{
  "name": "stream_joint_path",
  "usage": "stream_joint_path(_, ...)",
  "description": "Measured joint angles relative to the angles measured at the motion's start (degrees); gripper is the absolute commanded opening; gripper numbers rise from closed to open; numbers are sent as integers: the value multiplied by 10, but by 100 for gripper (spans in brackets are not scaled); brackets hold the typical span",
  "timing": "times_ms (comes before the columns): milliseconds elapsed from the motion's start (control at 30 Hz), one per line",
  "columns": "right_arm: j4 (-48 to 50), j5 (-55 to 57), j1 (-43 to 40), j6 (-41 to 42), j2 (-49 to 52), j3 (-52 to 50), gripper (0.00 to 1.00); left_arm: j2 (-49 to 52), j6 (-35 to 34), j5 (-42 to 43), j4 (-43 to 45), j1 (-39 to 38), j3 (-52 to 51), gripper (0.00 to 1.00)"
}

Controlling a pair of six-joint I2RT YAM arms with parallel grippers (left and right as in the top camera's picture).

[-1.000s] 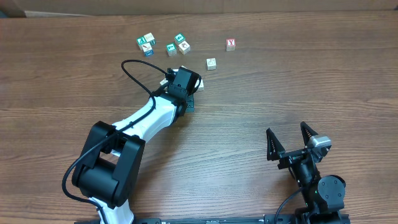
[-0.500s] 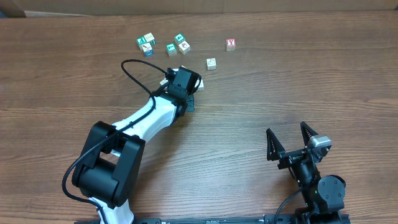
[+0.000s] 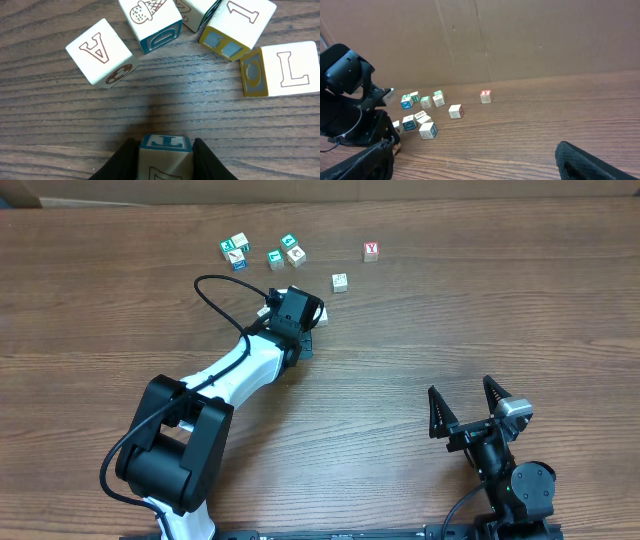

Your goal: Form a horizontal line

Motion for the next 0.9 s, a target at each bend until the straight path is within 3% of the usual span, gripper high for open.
stream_joint_path(900, 0, 0, 0, 0, 0, 0, 100, 0, 0, 0, 0, 0, 0, 27)
